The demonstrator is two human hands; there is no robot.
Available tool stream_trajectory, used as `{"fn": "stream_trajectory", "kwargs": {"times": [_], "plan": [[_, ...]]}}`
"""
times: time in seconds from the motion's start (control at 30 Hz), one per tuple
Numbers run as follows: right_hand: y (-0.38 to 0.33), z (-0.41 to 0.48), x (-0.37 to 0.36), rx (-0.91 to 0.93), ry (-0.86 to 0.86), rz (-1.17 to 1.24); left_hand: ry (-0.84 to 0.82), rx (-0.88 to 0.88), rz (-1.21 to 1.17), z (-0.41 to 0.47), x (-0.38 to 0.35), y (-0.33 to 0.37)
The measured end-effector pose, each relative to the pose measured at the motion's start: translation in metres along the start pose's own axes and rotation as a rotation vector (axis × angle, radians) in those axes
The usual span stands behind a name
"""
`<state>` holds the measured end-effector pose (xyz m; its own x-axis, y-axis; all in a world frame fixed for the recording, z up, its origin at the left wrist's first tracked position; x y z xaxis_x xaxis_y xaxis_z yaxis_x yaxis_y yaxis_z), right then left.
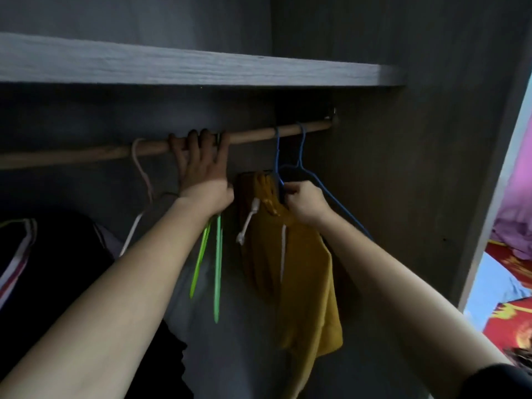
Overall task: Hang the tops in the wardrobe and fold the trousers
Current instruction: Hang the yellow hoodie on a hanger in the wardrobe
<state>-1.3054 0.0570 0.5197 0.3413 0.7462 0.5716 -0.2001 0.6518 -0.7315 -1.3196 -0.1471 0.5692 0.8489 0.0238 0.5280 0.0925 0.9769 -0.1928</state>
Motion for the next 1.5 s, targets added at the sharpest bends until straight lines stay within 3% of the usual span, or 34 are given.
{"fn": "stream_trajectory", "kwargs": {"times": [0.3, 0.6, 0.7, 0.97, 1.13, 1.3, 1.5], "plan": [[0.023, -0.019, -0.002, 0.218, 0.161, -0.308, -0.007, -0.023, -0.048, -0.008, 0.009, -0.003], [0.048, -0.124, 0.012, 0.215, 0.202, -0.532, -0.037, 0.048, -0.305, -0.059, 0.032, 0.009], [0.055, -0.161, 0.011, 0.146, 0.176, -0.591, -0.104, 0.002, -0.418, -0.089, 0.038, 0.025], [0.083, -0.264, 0.030, -0.053, 0.334, -0.668, -0.183, -0.201, -0.599, -0.178, 0.060, 0.081], [0.098, -0.347, 0.066, -0.140, 0.383, -0.772, -0.140, -0.279, -0.742, -0.220, 0.097, 0.135], [0.116, -0.479, 0.140, -0.333, 0.492, -0.856, -0.132, -0.342, -0.994, -0.260, 0.164, 0.228], [0.111, -0.726, 0.246, -0.716, 0.685, -0.966, -0.249, -0.609, -1.249, -0.376, 0.315, 0.374]]}}
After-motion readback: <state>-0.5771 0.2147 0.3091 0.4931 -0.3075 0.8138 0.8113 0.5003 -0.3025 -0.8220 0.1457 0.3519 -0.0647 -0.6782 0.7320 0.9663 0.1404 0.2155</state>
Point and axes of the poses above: each hand's wrist, its own z-axis towards the middle knuckle, its own x-axis out of the back of the hand, y = z × x, the point moved 3 cm from there along z, towards the middle knuckle, and after that the axes turned 5 degrees about y, right-handed, at the moved point
